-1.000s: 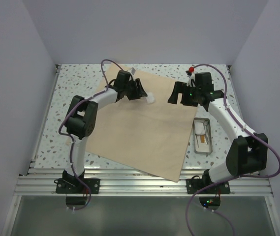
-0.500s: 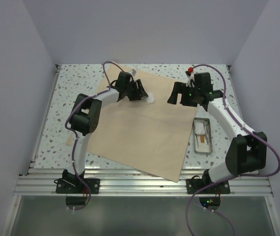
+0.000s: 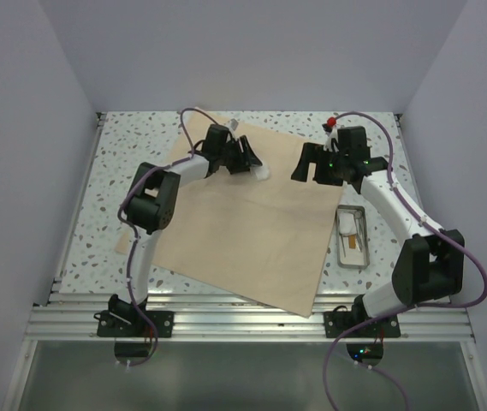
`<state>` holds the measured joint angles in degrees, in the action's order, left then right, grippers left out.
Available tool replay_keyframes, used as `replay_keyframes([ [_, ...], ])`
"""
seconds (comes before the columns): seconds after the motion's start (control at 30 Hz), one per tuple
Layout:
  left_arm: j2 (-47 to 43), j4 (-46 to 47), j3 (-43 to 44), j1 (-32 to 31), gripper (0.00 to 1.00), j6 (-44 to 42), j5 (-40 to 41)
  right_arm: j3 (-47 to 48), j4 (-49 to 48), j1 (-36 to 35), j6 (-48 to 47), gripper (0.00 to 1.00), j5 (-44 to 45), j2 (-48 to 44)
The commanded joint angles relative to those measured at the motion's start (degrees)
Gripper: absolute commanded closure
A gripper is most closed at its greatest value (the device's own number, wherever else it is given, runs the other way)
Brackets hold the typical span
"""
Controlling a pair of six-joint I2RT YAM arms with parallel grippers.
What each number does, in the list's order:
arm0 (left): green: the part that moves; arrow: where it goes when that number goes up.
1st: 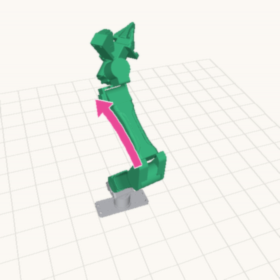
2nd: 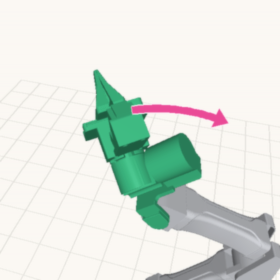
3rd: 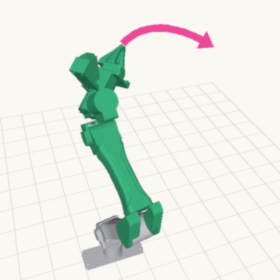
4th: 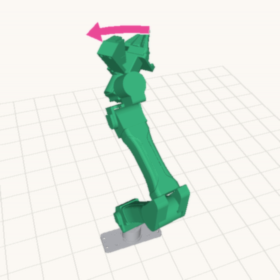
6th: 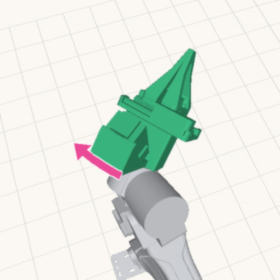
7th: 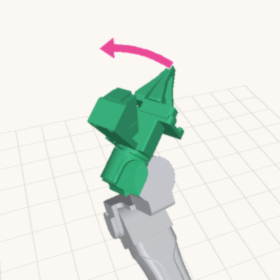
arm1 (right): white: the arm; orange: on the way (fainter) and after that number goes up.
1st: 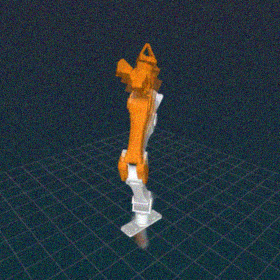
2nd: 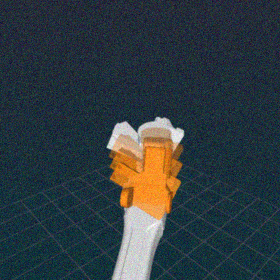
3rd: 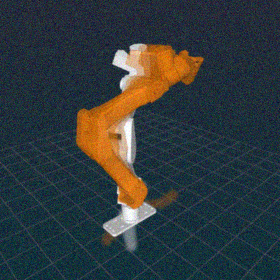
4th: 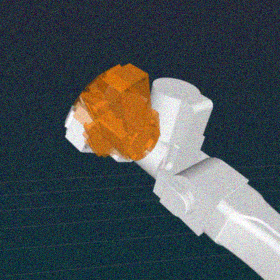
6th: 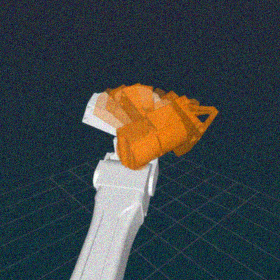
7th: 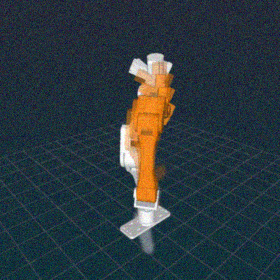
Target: Prepare the surgical pack
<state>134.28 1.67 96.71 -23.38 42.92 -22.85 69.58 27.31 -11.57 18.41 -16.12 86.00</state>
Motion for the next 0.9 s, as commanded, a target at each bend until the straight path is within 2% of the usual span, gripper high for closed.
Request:
replay_keyframes([
  [0.0, 2.1, 0.6, 1.8, -0.4, 0.40, 2.7, -1.1, -0.2, -2.3, -0.1, -0.2, 0.08, -1.4, 0.2],
  [0.13, 4.4, -1.6, 4.4, -0.7, 0.41, 5.5, -1.3, -0.1, -2.5, -0.2, 0.0, 0.08, -1.5, 0.2],
  [0.2, 4.7, -5.6, 5.1, -1.0, 0.42, 5.5, 0.3, -0.1, -2.5, -0.2, 0.0, 0.08, -1.5, 0.2],
  [0.43, 4.4, -5.7, 5.2, -2.1, 0.43, 4.8, 1.1, -0.1, -2.7, -0.2, 0.0, 0.08, -1.7, 0.3],
  [0.53, 4.2, -5.0, 4.7, -2.2, 0.47, 4.3, 1.2, -0.2, -2.7, -0.2, 0.0, 0.08, -1.6, 0.4],
  [0.73, 3.8, -3.8, 4.5, -2.1, 0.62, 3.2, 1.2, -0.4, -2.6, -0.2, 0.0, 0.08, -1.6, 0.6],
  [0.77, 3.7, -3.5, 4.6, -2.1, 0.69, 3.0, 1.1, -0.4, -2.6, -0.1, -0.1, 0.08, -1.5, 0.6],
  [0.83, 3.3, -3.5, 4.5, -1.9, 0.75, 2.4, 1.8, -0.5, -2.6, -0.2, -0.1, 0.08, -1.5, 0.5],
  [0.87, 3.0, -3.4, 4.5, -1.9, 0.84, 2.2, 2.0, -0.4, -2.5, -0.1, -0.2, 0.08, -1.5, 0.4],
])
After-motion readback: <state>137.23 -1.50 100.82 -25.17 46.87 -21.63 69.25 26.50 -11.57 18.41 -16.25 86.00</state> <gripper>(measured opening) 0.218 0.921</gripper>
